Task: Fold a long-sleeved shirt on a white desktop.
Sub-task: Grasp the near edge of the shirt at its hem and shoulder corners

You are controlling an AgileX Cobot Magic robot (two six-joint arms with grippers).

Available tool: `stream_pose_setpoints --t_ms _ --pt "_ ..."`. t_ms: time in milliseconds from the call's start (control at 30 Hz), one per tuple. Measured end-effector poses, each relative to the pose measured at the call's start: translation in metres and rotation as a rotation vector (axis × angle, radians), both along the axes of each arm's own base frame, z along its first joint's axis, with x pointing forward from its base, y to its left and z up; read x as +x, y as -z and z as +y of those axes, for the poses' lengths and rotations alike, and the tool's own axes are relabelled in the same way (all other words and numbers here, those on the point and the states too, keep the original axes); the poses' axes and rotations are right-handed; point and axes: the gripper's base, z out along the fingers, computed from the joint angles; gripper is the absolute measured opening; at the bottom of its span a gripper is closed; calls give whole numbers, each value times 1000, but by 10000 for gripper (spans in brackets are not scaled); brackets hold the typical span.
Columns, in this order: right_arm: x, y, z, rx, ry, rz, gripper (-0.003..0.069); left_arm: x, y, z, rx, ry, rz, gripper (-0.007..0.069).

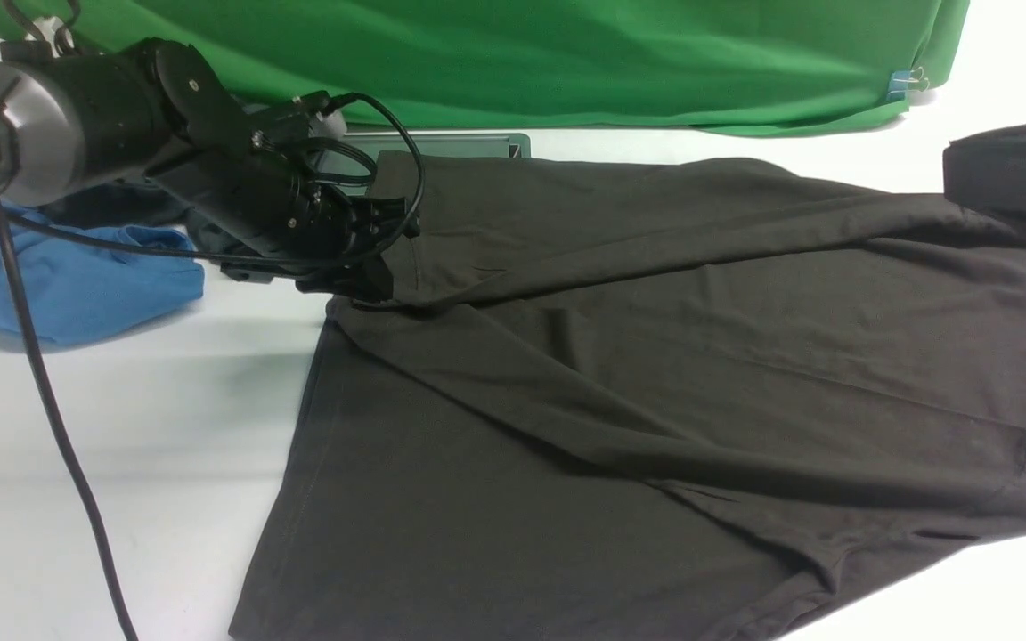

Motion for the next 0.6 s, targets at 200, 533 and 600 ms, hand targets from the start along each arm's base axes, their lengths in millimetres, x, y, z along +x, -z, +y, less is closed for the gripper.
stream_pose_setpoints --t_ms 200,533,600 --pt "0 0 0 -1 0 2 26 0 0 0 0 0 0 18" --pt "0 0 0 0 0 1 38 0 0 0 1 4 -1 27" --pt "0 0 0 0 0 1 47 0 0 0 1 4 -1 37"
